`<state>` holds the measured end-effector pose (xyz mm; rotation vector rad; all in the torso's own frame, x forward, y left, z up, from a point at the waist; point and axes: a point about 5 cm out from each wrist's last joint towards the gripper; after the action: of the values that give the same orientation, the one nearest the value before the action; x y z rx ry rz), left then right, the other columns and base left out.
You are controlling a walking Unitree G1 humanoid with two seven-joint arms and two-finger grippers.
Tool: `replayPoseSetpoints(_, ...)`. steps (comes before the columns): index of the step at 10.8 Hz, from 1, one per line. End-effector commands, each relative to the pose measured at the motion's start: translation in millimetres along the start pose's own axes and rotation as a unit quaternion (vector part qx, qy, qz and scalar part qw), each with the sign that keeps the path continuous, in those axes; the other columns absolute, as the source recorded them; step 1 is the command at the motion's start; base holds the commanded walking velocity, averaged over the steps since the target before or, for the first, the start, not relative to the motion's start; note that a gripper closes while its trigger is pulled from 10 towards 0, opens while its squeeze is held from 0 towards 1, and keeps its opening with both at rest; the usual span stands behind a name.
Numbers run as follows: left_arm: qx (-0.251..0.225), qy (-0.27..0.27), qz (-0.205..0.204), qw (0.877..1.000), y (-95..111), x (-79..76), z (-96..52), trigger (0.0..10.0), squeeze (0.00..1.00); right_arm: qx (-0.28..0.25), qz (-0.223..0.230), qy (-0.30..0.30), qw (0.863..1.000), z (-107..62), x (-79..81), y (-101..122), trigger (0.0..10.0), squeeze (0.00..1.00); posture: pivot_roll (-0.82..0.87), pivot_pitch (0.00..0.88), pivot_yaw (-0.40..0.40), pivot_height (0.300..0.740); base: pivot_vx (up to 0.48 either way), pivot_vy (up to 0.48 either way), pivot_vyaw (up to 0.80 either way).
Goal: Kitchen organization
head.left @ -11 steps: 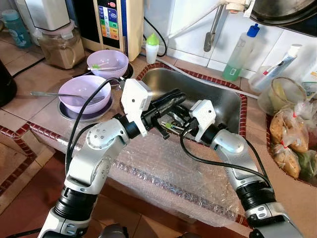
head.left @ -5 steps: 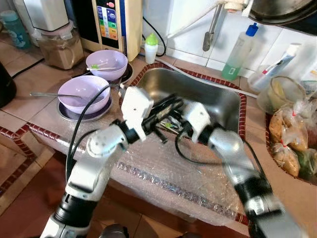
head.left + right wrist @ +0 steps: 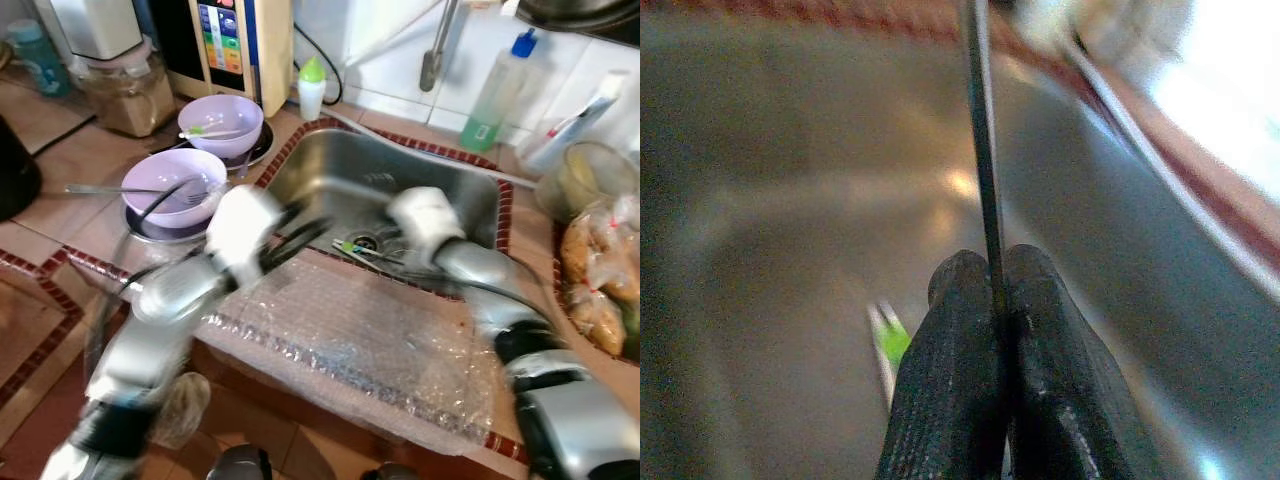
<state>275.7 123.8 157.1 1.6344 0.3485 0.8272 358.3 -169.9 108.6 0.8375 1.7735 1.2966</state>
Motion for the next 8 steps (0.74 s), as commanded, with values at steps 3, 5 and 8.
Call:
replayPoseSetpoints(3, 0.038, -0.039, -0.029, 0.998, -16, -15.4, -4.3, 10.0, 1.00, 0.039, 0.036, -0.052, 0.997, 3.0, 4.1, -18, 0.0, 0.00, 0.06, 0.071, 0.015, 0.740, 0.000, 0.000, 0.00)
replayPoseSetpoints(5, 0.046, -0.028, -0.034, 0.998, -22, -11.3, -0.2, 10.0, 1.00, 0.054, 0.040, -0.051, 0.996, 3.2, 9.7, -25, 0.0, 0.00, 0.05, 0.063, 0.016, 0.740, 0.000, 0.000, 0.00)
replayPoseSetpoints(8, 0.038, 0.003, -0.014, 0.999, -22, 3.5, 6.6, 10.0, 1.00, 0.075, 0.049, -0.058, 0.994, -0.4, 9.3, -35, 10.0, 1.00, 0.04, 0.047, 0.013, 0.740, 0.000, 0.000, 0.00)
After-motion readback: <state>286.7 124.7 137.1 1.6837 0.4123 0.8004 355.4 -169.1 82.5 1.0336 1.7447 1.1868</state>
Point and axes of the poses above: a point about 5 cm out from each wrist's last joint towards the gripper, its own z axis pointing out of the wrist towards the gripper, its own y axis along the axis of the wrist's last joint, x = y × z, and after that the axes turned 9 degrees about z, right-handed
